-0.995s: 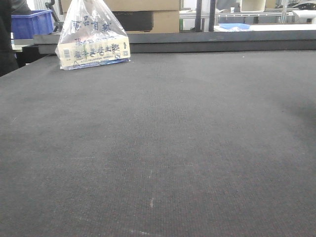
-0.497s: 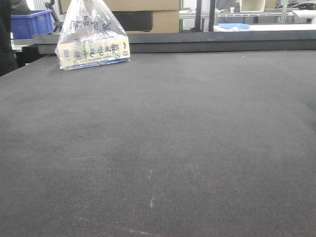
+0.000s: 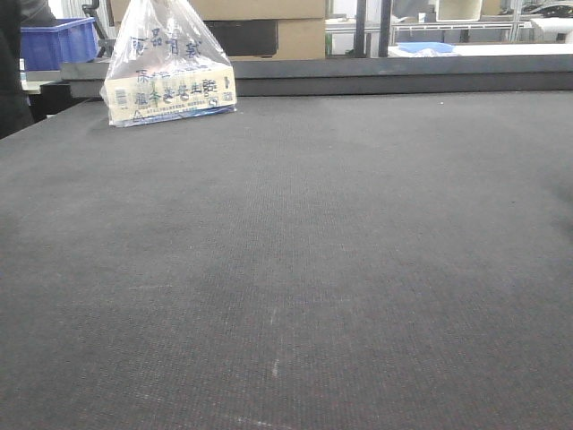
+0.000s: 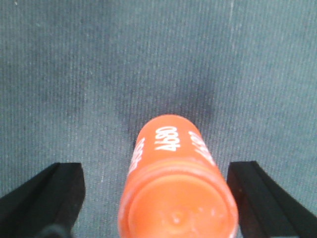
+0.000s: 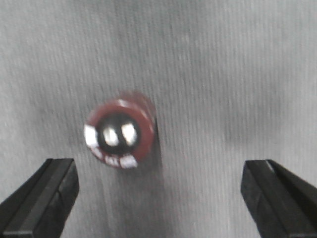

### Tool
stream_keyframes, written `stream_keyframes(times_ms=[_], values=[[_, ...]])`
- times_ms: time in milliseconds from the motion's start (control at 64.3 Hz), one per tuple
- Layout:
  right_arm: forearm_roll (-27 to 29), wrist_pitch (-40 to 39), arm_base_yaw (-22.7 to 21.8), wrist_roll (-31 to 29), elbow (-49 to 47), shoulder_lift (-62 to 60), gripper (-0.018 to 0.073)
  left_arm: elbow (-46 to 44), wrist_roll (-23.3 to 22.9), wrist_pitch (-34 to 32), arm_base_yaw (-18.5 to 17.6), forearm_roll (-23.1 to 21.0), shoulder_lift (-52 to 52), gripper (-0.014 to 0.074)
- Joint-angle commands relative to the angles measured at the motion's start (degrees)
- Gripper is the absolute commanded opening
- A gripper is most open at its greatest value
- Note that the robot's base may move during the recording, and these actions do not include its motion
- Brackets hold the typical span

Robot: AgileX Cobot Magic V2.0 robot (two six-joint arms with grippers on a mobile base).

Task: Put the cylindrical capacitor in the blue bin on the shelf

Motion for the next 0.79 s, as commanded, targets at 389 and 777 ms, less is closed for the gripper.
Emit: stream_keyframes(times_ms=[389, 777], values=[[-1.88, -7.97, 2.09, -0.64, -0.61, 3.57, 0.0570, -0.38, -0.45, -0.31, -0.28, 0.19, -0.25, 0.0461], [-0.68, -8.33, 1.98, -0.64, -2.42, 6.04, 0.0570, -0.38, -0.45, -0.10, -0.28, -0.03, -0.25, 0.0461]])
